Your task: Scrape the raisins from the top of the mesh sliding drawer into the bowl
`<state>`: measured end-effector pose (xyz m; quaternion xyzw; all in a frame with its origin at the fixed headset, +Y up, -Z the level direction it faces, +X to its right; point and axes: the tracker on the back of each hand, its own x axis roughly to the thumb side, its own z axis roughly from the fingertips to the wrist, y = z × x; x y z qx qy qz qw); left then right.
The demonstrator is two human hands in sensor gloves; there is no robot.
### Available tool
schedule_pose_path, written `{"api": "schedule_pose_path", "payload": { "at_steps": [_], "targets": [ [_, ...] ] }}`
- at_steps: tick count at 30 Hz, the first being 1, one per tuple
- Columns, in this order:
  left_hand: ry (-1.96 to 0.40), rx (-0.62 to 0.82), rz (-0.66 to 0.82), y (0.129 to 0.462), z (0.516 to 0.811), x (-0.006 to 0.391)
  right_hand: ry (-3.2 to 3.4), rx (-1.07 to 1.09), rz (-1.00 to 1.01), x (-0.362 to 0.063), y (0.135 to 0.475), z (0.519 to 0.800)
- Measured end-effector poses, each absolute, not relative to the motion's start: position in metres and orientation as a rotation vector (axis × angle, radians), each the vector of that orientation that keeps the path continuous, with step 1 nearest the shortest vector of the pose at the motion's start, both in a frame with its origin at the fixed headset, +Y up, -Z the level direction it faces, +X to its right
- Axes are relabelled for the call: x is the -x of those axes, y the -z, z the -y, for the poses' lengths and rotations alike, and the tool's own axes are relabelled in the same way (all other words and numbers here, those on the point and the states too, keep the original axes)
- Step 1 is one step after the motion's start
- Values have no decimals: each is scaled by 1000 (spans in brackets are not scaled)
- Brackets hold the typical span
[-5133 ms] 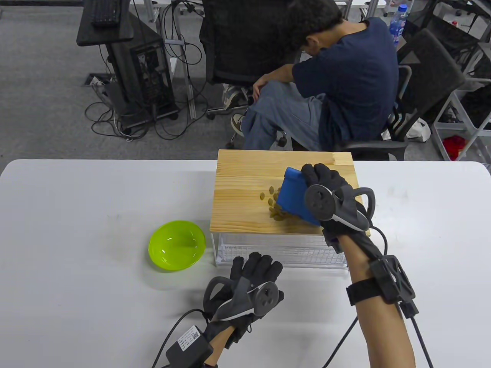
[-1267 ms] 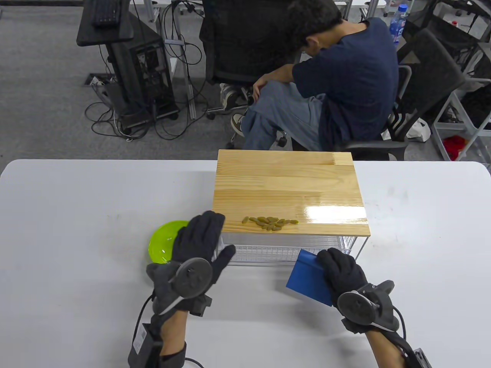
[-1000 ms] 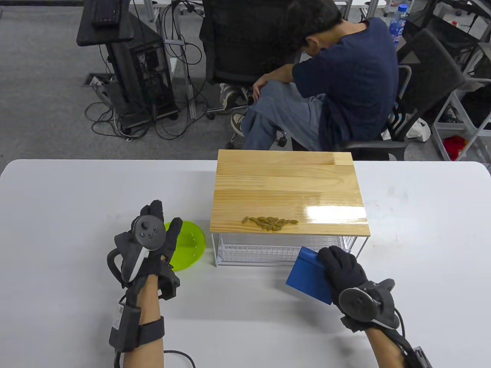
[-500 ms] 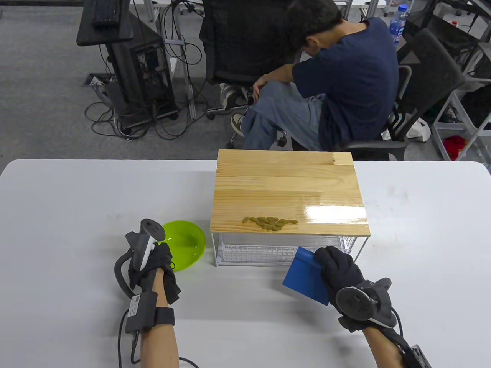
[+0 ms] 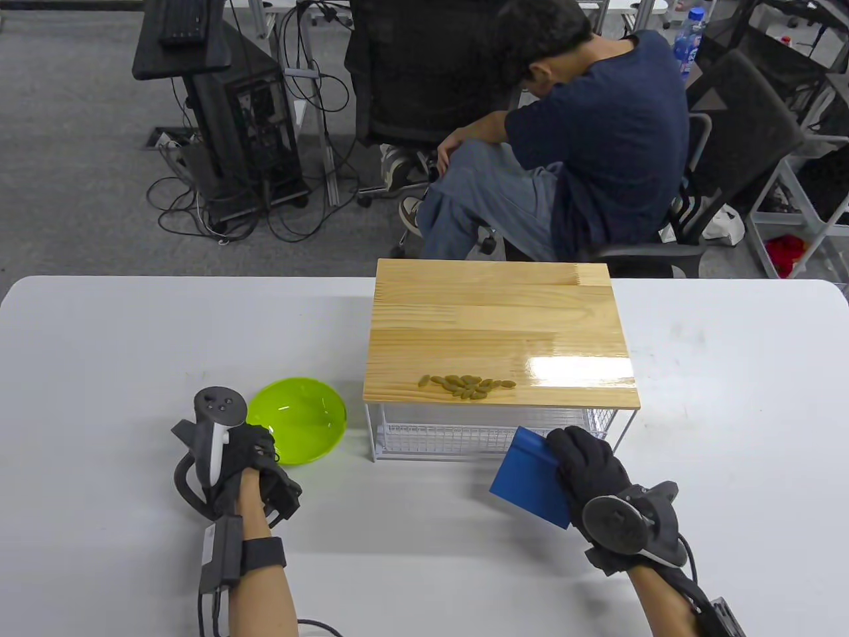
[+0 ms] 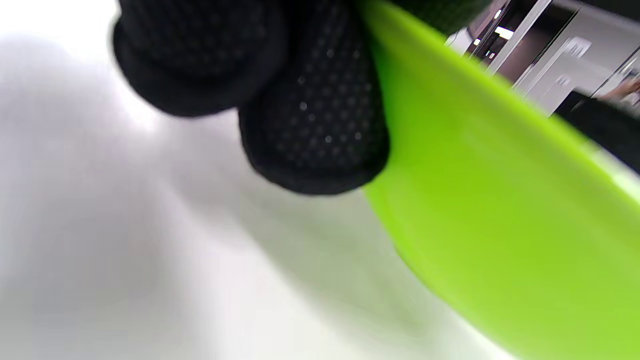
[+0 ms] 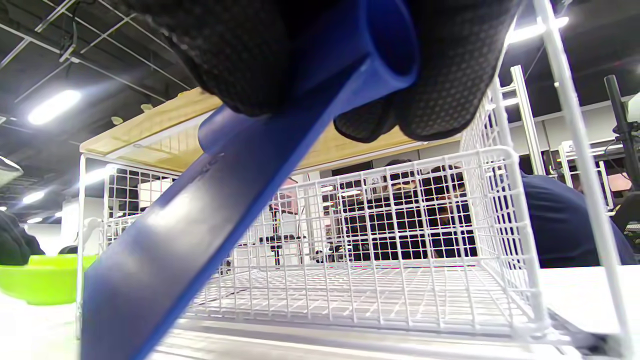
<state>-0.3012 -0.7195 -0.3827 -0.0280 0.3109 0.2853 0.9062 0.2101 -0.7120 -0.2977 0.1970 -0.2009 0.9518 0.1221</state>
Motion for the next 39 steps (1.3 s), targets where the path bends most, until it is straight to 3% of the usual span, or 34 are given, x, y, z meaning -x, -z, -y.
{"api": "schedule_pose_path", "payload": {
  "at_steps": [7, 11, 16, 20, 27, 35, 39],
  "targets": [
    [-732, -193, -442, 351, 643, 292, -2772, -579, 598, -210, 297, 712],
    [-707, -252, -298, 333, 599, 253, -2774, -568, 598, -211, 297, 711],
    [-598, -241, -101, 319, 571, 191, -2771, -555, 620, -214, 296, 709],
    [-654, -221, 3, 310, 579, 150, -2766, -526, 619, -220, 296, 709],
    [-554, -51, 82, 317, 631, 90, -2773, -449, 612, -234, 298, 708],
    [-532, 3, 59, 320, 659, 88, -2791, -370, 577, -250, 299, 699],
    [-568, 38, 26, 323, 673, 94, -2746, -444, 536, -261, 291, 674]
  ]
}}
